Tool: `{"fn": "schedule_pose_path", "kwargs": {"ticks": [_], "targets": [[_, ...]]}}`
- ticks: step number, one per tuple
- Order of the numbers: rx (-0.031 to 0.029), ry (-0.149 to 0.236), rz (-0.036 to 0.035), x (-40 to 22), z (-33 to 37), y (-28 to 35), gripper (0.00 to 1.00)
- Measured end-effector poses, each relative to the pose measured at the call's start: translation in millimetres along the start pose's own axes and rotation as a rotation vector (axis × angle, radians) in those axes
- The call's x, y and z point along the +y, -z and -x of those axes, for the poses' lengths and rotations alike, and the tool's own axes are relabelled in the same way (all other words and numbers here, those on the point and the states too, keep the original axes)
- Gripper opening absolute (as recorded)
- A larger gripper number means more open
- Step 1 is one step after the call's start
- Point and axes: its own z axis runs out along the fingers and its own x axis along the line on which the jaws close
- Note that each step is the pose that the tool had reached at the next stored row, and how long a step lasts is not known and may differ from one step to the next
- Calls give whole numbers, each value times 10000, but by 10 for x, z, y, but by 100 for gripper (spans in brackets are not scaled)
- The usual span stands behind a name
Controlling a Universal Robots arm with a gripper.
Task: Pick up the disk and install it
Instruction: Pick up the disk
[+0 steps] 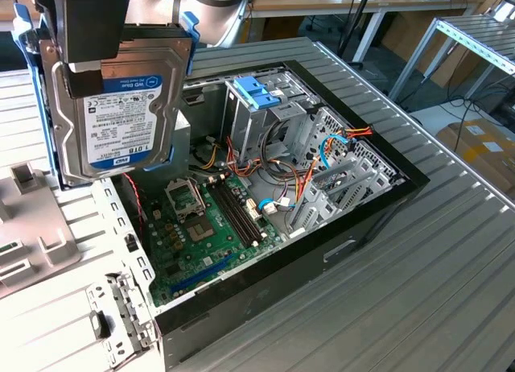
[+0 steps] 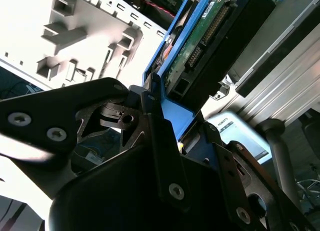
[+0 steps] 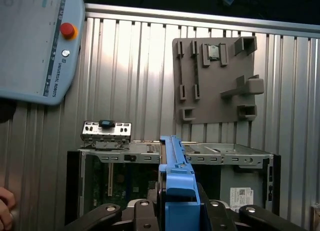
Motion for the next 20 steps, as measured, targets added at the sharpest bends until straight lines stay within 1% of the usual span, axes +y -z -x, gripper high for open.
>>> {"fn": "schedule_pose_path", "kwargs": {"ticks": [20], "targets": [[-1, 0, 0, -22, -168, -1, 37]]}}
